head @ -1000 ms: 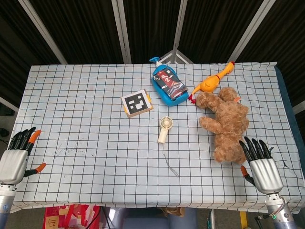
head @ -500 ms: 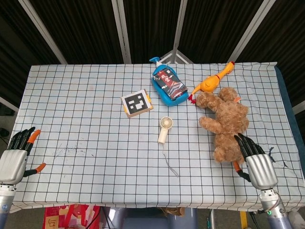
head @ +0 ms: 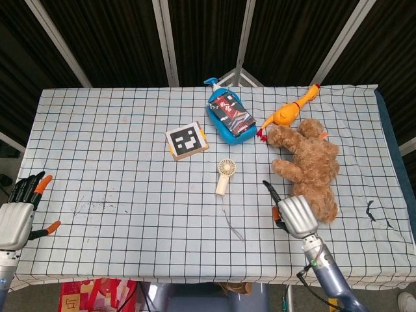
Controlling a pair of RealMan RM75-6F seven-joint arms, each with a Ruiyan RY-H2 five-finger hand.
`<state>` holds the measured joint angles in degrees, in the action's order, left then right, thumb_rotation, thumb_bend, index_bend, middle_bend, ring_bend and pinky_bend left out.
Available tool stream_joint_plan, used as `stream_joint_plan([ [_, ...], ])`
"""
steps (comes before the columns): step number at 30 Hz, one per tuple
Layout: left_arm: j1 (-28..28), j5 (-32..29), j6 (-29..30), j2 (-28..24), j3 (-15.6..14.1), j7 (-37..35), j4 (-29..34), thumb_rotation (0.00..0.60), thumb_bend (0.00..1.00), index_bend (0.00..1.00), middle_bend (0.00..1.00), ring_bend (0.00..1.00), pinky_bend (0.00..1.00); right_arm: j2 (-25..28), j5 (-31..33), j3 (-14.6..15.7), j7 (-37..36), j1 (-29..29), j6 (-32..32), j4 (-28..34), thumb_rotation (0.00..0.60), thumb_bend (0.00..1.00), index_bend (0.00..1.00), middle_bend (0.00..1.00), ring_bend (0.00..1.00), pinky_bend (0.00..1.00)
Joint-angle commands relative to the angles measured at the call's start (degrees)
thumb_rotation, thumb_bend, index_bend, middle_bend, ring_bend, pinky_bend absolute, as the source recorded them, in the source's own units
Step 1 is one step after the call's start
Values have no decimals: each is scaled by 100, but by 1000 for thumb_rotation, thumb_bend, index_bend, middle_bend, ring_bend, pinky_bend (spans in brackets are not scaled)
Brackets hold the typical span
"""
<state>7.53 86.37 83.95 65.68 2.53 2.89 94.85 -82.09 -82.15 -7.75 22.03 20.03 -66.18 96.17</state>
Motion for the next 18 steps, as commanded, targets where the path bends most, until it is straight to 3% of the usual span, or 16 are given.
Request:
stream_joint_plan([
  [1, 3, -1, -22, -17, -3, -58, 1, 600, 47, 0, 0, 0, 0, -693, 983, -226, 1018, 542, 631, -152, 600, 755, 0, 814, 913, 914],
  [8, 18, -54, -86, -60, 4, -136, 21, 600, 47, 0, 0, 0, 0, -1110, 1660, -382, 1542, 871, 782, -358, 600, 767, 0, 816, 917, 914],
  [18, 49, -173, -206, -122, 30, -306, 43, 600, 46, 0, 0, 0, 0, -1641, 2377, -647, 1702, 1318, 954, -922, 600, 767, 0, 816, 917, 914],
])
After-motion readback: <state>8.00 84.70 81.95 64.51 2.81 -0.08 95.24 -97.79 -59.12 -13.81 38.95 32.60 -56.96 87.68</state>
